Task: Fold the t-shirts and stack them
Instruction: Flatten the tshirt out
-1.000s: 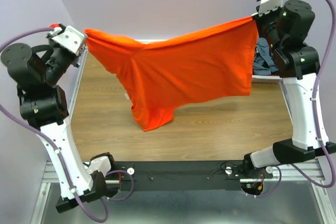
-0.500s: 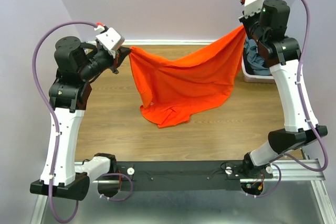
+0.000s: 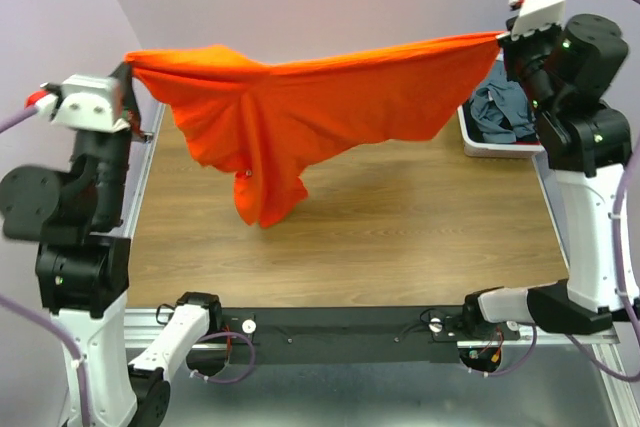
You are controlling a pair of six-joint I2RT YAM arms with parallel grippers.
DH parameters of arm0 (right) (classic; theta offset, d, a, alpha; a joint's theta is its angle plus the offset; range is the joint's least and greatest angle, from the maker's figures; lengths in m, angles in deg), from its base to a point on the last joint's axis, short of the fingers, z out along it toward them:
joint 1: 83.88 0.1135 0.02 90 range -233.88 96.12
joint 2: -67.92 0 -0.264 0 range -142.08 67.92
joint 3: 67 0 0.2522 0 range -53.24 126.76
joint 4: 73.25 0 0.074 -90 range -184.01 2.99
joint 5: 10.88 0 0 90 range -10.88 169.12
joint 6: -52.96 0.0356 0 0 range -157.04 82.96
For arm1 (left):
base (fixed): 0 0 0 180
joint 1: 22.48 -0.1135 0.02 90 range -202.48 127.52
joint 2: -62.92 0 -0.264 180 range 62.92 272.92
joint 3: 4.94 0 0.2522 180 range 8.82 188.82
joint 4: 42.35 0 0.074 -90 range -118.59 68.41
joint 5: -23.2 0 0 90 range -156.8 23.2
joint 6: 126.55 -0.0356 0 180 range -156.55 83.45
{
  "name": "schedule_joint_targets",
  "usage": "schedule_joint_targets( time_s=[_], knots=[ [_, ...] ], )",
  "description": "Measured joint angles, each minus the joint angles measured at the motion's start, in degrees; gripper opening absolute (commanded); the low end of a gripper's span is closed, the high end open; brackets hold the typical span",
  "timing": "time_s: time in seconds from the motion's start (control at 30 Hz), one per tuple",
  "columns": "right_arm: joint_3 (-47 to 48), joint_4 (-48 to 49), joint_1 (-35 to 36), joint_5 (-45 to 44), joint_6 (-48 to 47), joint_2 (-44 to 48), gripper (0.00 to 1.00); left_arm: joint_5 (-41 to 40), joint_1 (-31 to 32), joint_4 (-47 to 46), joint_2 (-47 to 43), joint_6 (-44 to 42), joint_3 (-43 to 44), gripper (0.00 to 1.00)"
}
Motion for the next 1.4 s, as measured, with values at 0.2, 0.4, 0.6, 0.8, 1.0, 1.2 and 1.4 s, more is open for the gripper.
schedule_joint_targets(
  time_s=[0.2, 0.4, 0.6, 0.8, 1.0, 1.2, 1.4],
  knots=[
    [0.1, 0.0, 0.0, 2.4, 0.6, 2.0, 0.0, -5.6, 0.0, -1.9, -2.1, -1.4, 1.7, 0.0],
    [8.3, 1.2, 0.0, 2.6, 0.3, -9.6, 0.01, -8.4, 0.0, -6.4, 3.4, -3.3, 0.3, 0.0],
    [21.7, 2.7, 0.0, 0.9, -0.7, -28.3, 0.01, -9.5, -2.4, -14.0, 18.2, -5.8, 2.4, 0.0],
    [25.5, 13.0, 0.0, -2.7, -2.3, -38.7, 0.01, -1.6, -10.8, -16.6, 43.4, -0.2, 21.4, 0.0],
    [32.0, 31.8, 0.0, -5.5, -4.2, -46.4, 0.01, 7.5, -14.5, -21.0, 61.1, 8.7, 43.8, 0.0],
    [27.7, 53.0, -1.0, -4.2, -5.0, -46.6, 0.01, 10.3, -15.0, -36.2, 59.8, 9.7, 40.7, 0.0],
    [17.5, 61.1, -2.1, -0.5, -5.0, -46.4, 0.01, 13.6, -15.4, -45.7, 53.4, 5.0, 21.2, 0.0]
  ],
)
